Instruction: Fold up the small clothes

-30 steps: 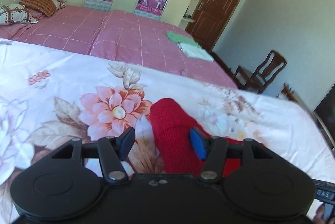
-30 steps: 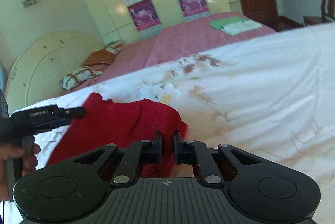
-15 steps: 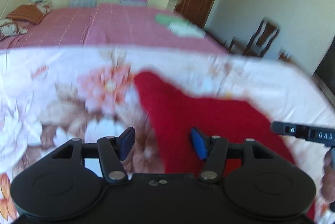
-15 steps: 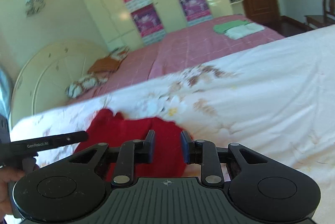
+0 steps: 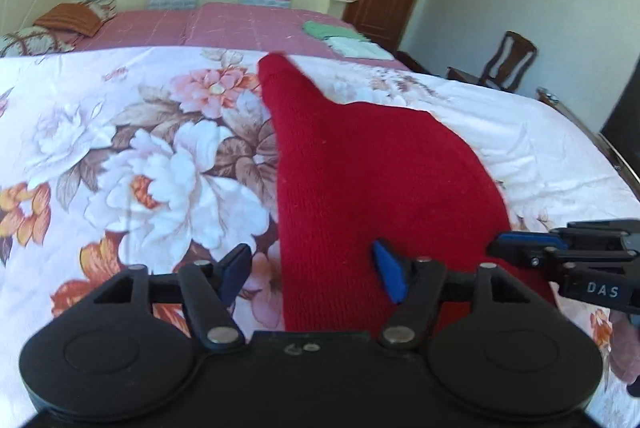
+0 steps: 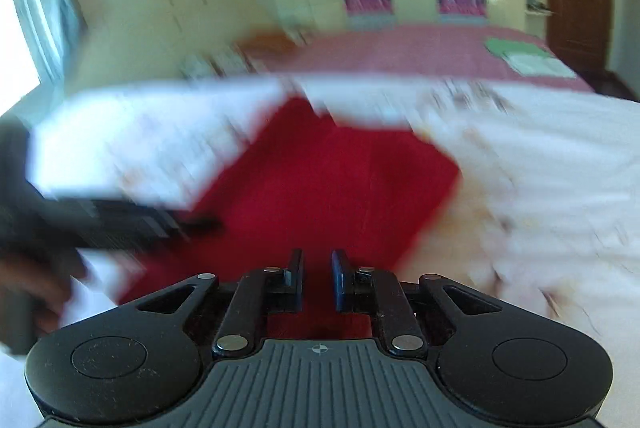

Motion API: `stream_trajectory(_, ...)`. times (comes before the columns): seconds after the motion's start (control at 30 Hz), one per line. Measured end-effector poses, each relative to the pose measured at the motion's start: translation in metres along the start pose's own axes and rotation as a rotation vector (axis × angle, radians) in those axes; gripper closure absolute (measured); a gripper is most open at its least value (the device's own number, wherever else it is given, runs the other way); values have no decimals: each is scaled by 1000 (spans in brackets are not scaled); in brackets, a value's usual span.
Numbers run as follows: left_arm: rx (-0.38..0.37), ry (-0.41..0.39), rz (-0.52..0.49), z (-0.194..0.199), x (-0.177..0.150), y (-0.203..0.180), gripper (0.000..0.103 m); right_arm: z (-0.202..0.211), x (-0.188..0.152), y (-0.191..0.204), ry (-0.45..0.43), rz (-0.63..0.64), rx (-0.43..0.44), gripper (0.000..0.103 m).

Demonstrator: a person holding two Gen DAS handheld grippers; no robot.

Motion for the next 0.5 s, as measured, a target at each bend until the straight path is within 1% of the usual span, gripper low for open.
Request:
stream_trajectory(0.03, 8, 21, 17, 3, 3, 0, 34, -1, -6, -8, -41, -14, 14, 91)
stream_trajectory(0.07, 15, 26, 17, 10, 5, -1, 40, 0, -5, -15, -47, -66, 16, 91)
stream_trajectory(0.1, 27, 1, 2, 22, 5, -3, 48, 3, -3, -18, -44, -104, 16, 91)
stream_trajectory(0.13, 34, -32, -6, 36, 1, -3, 49, 8, 1, -15, -46, -115, 2, 91)
stream_trajectory(0.17, 36, -58, 1, 50, -4, -1, 49, 14, 4, -7, -57, -95, -11, 91)
stream_trajectory(0.2, 38, -67, 15, 59, -10, 3, 48, 23, 5, 3, -75, -56, 1, 91)
stream_trajectory(0.27, 60, -61, 42, 70, -24, 10, 48, 34, 4, 23, -90, -16, 67, 91)
stream_trajectory(0.3, 72, -54, 56, 71, -31, 14, 48, 34, 1, 33, -78, 9, 101, 91)
stream_trajectory(0.37, 92, -4, 62, 67, -41, 18, 47, 24, -8, 54, -29, 88, 116, 91)
stream_trajectory(0.4, 114, 33, 40, 60, -46, 16, 45, 16, -13, 60, 0, 127, 99, 91)
stream_trajectory(0.43, 116, 67, 32, 53, -51, 14, 44, 7, -17, 62, 27, 151, 66, 91)
stream_trajectory(0.47, 116, 71, 46, 49, -55, 14, 41, -2, -22, 57, 63, 151, 8, 91)
stream_trajectory(0.5, 121, 68, 48, 49, -55, 14, 41, -12, -26, 49, 101, 135, -53, 91)
Point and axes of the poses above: each gripper's, at about its wrist camera, not at the fingertips, and z roughly against the way its jaws point, y to its left, x to its top, the point moved 2 cm from there along -z, roughly the way its jaws point, and after that the axes turned 14 degrees about x, right-handed, at the moved point
